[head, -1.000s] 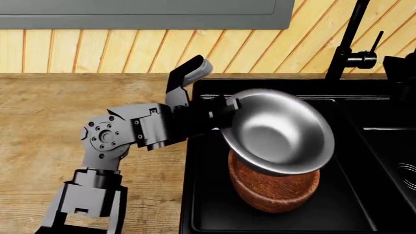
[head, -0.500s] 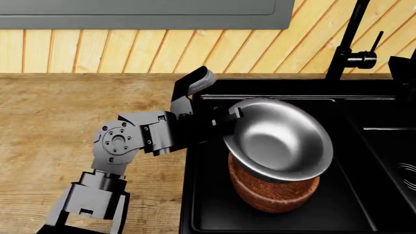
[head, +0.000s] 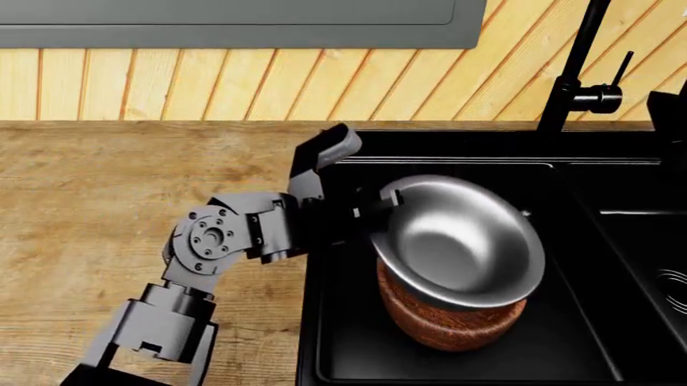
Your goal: Stack the bowls in the sink.
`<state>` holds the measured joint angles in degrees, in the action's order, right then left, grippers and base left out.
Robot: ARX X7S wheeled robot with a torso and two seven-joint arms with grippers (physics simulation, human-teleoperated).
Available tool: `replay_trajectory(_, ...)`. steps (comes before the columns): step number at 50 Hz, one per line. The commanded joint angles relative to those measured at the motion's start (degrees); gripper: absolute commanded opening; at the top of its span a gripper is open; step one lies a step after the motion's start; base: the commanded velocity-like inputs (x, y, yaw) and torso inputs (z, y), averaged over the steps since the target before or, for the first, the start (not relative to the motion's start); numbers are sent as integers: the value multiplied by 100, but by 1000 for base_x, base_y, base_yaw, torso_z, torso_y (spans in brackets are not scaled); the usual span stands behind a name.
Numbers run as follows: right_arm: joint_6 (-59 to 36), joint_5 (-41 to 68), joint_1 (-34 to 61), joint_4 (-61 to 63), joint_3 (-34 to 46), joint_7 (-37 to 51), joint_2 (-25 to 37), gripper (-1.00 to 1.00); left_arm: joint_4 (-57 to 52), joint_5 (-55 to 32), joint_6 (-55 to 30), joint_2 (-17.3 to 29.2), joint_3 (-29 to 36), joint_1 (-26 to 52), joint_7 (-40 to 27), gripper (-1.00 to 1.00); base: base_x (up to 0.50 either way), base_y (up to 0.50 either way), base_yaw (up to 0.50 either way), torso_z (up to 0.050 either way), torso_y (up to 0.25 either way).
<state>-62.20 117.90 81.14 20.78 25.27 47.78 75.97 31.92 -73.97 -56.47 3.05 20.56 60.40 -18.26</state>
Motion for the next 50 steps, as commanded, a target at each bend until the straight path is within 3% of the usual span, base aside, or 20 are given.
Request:
replay_trajectory(1, -56, 32, 65, 36, -22, 29, 6, 100, 164, -94, 181, -25, 120, 37, 184, -100, 0, 0, 0, 0, 0)
replay_trajectory(29, -94, 9, 55, 89, -75, -35, 51, 100, 811, -5, 545, -86, 642, 161, 802, -100, 0, 0, 0, 0, 0)
replay_trajectory(30, -92, -18, 48, 89, -79, -41, 53, 100, 775, -27, 510, -75, 658, 166, 793, 100, 0, 0, 0, 0, 0)
replay_trajectory(50, -22, -29, -20, 142, -102, -27, 38, 100, -582, -590, 208, 280, 501, 17, 142, 100, 0, 0, 0, 0, 0)
